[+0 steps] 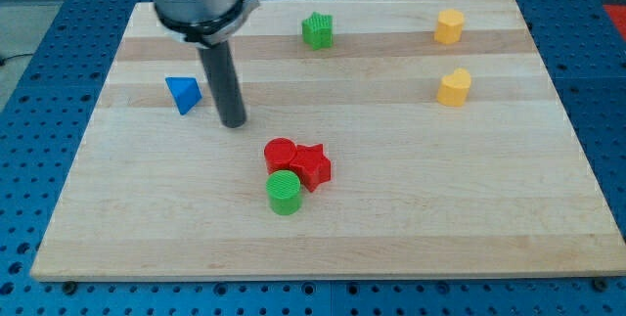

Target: Move the yellow heart to the bottom right of the board

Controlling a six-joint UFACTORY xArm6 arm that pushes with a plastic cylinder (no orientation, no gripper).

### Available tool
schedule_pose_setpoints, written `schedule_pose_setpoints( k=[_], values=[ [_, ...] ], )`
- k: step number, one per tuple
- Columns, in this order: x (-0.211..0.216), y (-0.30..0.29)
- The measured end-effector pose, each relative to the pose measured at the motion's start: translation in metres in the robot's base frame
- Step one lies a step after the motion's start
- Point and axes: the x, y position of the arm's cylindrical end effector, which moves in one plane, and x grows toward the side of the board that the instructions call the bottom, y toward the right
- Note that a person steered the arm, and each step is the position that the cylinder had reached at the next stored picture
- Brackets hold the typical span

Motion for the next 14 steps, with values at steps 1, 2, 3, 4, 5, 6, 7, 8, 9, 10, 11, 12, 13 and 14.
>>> schedule_pose_setpoints(
  k=[1,2,3,4,5,6,7,8,9,10,11,12,13,14],
  values=[
    [-0.011,0.028],
    [-0.024,0.054],
    [-0.024,0.056],
    [-0.035,0.069],
    [-0.051,0.098],
    [-0.051,0.137],
    [-0.068,0.18],
    [-0.069,0.248],
    [-0.062,0.299],
    [-0.031,0.312],
    [-0.002,0.29],
    [0.001,0.273],
    [-0.028,0.276],
    [-0.04,0.273]
  ],
)
